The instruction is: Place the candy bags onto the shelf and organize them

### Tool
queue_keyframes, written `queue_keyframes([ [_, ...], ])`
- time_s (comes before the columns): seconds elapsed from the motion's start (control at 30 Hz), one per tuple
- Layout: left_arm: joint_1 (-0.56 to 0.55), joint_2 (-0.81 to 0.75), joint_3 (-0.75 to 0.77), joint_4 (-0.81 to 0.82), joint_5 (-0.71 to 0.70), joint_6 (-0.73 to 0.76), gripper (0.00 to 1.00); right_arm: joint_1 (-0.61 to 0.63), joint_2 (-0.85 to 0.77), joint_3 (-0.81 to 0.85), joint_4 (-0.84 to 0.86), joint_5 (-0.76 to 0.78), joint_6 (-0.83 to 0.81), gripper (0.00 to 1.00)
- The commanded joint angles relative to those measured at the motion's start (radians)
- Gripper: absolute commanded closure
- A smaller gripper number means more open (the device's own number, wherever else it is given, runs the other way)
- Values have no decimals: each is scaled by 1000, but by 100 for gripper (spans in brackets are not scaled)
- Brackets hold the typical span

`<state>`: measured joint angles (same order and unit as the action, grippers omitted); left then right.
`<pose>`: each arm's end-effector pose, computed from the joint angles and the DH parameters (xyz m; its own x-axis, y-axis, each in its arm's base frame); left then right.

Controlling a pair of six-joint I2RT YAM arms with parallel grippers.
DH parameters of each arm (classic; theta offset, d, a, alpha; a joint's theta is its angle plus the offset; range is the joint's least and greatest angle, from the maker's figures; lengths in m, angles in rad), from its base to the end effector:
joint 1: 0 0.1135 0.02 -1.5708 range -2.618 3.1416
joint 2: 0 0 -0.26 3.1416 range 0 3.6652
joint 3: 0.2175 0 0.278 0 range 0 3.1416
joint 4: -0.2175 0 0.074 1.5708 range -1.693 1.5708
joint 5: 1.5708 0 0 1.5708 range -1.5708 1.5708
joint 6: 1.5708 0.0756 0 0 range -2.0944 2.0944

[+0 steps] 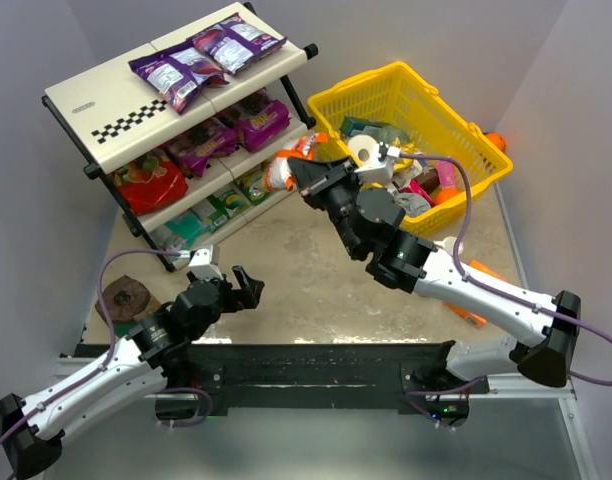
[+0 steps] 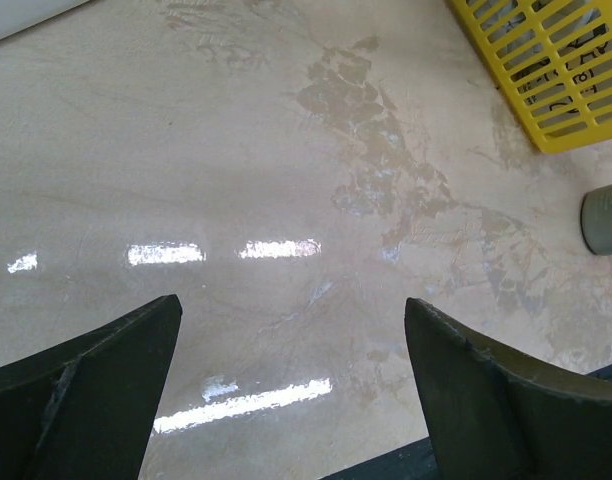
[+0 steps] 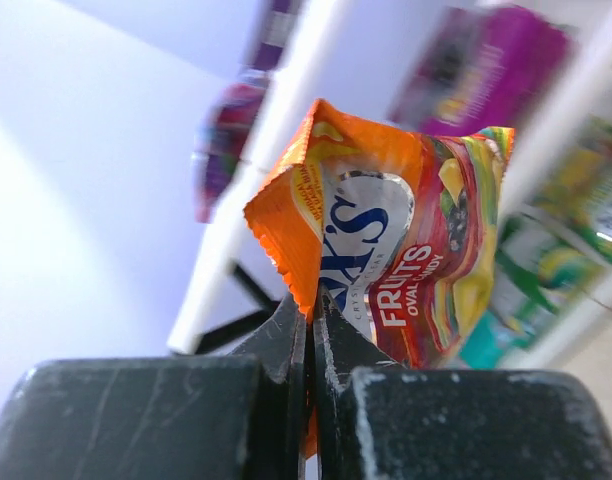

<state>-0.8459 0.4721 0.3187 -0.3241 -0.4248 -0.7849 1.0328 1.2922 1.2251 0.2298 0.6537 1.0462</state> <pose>0.1511 -0.1236 0.1839 -0.5261 -0.3772 -0.7622 0.0955 0.8644 -0.4937 0.2217 0.2818 0.4268 -0.2823 0.8678 -0.4090 -0.2593 0.3414 0.9034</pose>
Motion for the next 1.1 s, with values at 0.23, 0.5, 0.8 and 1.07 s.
queue_keyframes([
  [0.23, -4, 40, 28, 40, 1, 27, 1, 13, 248, 523, 177, -382, -170, 100],
  [0.5, -4, 34, 26, 45, -3, 32, 1, 56, 519, 913, 151, -493, -196, 100],
  [0.8, -2, 17, 20, 40, -3, 29, 0, 93, 826, 1209, 230, -476, -186, 100],
  [1.07, -2, 3, 19, 36, -5, 26, 1, 139, 909, 1209, 244, -160, -210, 100],
])
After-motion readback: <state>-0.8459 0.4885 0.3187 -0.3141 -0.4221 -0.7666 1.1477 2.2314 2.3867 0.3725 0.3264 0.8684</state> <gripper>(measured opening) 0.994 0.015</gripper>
